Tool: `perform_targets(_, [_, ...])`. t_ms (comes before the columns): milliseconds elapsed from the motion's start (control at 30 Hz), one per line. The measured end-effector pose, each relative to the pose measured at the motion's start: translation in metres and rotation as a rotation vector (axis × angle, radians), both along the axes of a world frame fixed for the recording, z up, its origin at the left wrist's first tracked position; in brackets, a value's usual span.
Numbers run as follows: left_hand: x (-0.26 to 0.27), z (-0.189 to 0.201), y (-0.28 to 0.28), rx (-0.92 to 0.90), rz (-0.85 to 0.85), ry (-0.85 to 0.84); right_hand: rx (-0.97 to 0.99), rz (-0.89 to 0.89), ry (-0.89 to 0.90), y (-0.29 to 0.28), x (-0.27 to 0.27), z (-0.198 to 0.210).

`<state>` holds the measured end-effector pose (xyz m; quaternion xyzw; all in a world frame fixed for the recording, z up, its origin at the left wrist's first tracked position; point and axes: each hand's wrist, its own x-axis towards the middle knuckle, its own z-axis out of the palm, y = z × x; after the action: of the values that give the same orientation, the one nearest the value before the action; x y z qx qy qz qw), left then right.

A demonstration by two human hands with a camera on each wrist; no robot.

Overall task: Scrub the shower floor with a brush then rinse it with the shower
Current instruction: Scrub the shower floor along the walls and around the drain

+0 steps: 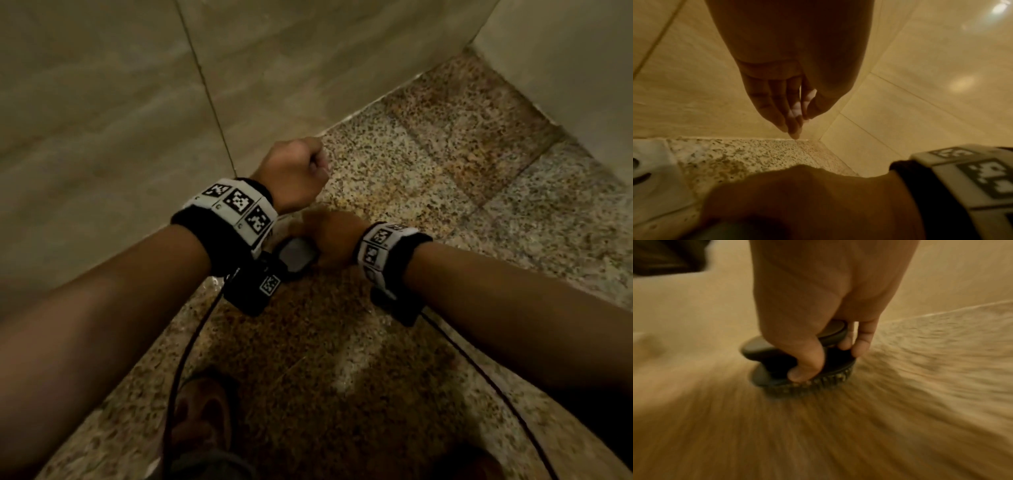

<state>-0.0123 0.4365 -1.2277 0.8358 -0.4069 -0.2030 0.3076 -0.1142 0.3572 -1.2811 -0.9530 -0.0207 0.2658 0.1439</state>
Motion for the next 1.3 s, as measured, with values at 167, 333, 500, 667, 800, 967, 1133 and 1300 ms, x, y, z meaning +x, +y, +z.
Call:
perform_targets(167, [0.006, 0.008, 0.018, -0.118, -0.028, -0.096, 0.118, 0.0, -0.023, 0.0, -0.002, 0.017])
perform_targets(333, [0.009, 0.001, 0.03, -0.021, -0.065, -0.078, -0.021, 0.239, 0.24, 0.015, -0.049, 0.005])
perform_targets(500, [0.013, -0.021, 0.041, 0.082, -0.064, -0.063, 0.024, -0.064, -0.017, 0.044, 0.012, -0.01])
perform_targets(667, [0.017, -0.028, 0.062, 0.091, -0.079, -0.079, 0.122, -0.087, -0.064, 0.011, 0.02, 0.006])
perform_targets(800, [0.017, -0.027, 0.078, 0.171, -0.114, -0.043, 0.086, -0.021, 0.054, -0.041, -0.038, 0.009])
perform_targets(967, [-0.017, -0.043, 0.06, 0.412, -0.315, 0.018, 0.064, -0.057, 0.054, -0.032, -0.048, -0.007])
perform_targets(1133, [-0.019, -0.055, 0.038, 0.486, -0.264, -0.221, 0.132, -0.318, -0.085, -0.011, 0.009, -0.009])
perform_targets(1300, [-0.02, -0.022, 0.025, 0.277, -0.284, -0.126, 0.156, -0.233, -0.025, -0.04, 0.001, 0.032])
